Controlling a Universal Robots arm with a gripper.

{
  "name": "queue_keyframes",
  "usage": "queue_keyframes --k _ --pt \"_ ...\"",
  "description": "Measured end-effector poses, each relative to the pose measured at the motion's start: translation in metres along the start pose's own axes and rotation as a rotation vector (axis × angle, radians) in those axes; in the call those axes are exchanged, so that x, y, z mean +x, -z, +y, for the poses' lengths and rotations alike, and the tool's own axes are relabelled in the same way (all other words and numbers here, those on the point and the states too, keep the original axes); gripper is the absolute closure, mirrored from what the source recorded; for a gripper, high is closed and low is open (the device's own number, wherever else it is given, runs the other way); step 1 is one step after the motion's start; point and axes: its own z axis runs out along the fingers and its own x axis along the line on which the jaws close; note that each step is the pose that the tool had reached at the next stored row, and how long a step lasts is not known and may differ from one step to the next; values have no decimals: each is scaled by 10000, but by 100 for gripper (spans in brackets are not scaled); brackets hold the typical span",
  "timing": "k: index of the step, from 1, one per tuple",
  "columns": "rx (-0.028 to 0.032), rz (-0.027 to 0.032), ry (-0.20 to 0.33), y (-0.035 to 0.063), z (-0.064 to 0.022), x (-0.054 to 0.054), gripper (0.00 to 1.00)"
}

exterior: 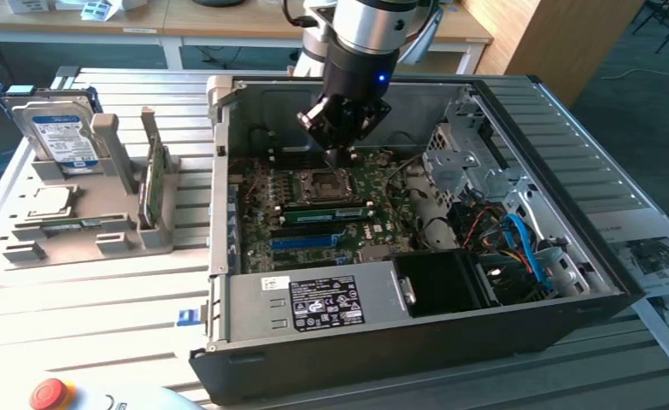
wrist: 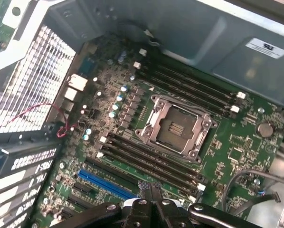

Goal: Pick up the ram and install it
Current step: 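Press down the ram until it locks into place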

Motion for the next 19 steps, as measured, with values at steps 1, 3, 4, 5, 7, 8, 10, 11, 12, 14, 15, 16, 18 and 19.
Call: queue_keyframes --k 1,3,4,5,7,8,10,11,12,14,15,16,18,19 --pt "-5 -4 -122 0 0 0 90" --pt "-15 -13 -366 0 0 0 90" --pt "-20 -16 -490 0 0 0 90" --pt "-26 -21 -620 0 0 0 90" --pt "-36 -30 -865 0 0 0 90" --pt "-41 -34 -986 0 0 0 90" --pt "-51 -42 -1231 0 0 0 90" --pt "-56 -46 -1358 0 0 0 90" --pt "-60 -51 -1481 0 0 0 90" --pt "-71 -59 -1724 0 0 0 90" --pt "-74 -63 -1843 0 0 0 90" --pt "-78 -66 -1969 0 0 0 90" --pt "-85 -74 -2201 0 0 0 90" --pt "-88 -78 -2316 0 0 0 90"
